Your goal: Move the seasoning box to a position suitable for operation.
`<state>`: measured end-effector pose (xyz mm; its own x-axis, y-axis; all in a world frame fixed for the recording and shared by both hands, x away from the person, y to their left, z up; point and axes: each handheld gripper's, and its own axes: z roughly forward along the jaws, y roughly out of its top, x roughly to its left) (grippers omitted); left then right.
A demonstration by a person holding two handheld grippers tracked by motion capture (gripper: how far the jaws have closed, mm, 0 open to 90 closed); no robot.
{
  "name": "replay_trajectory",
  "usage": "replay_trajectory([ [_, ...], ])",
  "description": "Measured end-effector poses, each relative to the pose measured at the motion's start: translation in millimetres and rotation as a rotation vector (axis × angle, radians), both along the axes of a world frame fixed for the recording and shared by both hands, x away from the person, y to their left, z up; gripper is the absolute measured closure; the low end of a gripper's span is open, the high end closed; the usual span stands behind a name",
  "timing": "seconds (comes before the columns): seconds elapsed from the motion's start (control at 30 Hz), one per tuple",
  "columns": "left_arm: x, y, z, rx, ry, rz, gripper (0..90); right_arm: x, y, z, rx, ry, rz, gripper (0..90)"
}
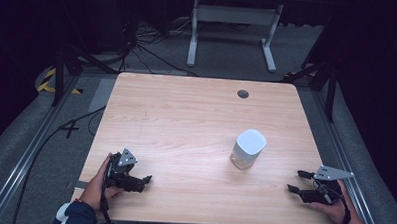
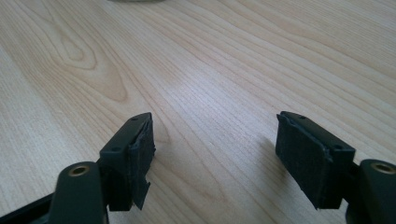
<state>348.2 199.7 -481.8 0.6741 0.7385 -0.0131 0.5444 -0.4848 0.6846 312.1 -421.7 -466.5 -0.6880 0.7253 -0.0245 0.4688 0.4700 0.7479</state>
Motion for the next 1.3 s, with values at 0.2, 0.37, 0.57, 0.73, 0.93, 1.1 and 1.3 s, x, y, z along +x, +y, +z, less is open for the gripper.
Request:
replay_trajectory([
  [0.2,-0.3,-0.3,-0.3,-0.007,0.005,0.003,0.0,0.8,0.3,0.3,-0.004,0.001,0.000,28.2],
  [0.37,0.9,-1.0,-0.1,-0.001,-0.008,-0.038,0.4,2.5,0.9,3.3,-0.019,0.017,0.007,34.6],
  [0.57,1.8,-2.3,-0.3,-0.005,-0.005,-0.071,0.4,7.1,3.4,20.4,-0.005,-0.022,0.012,64.4],
  [0.73,2.6,-2.7,0.6,0.000,0.005,-0.073,0.4,18.4,11.7,42.3,0.074,-0.065,0.030,78.6],
  [0.93,6.2,-3.7,0.6,0.000,0.005,-0.100,0.4,31.4,29.5,59.2,0.072,-0.103,0.074,89.1],
  [1.1,7.6,-5.2,-0.1,-0.004,-0.005,-0.098,0.4,43.6,47.6,86.4,0.118,-0.175,0.087,89.5],
  [1.3,11.2,-8.0,0.7,-0.003,0.007,-0.116,0.4,66.6,90.6,117.0,0.130,-0.233,0.143,89.7],
])
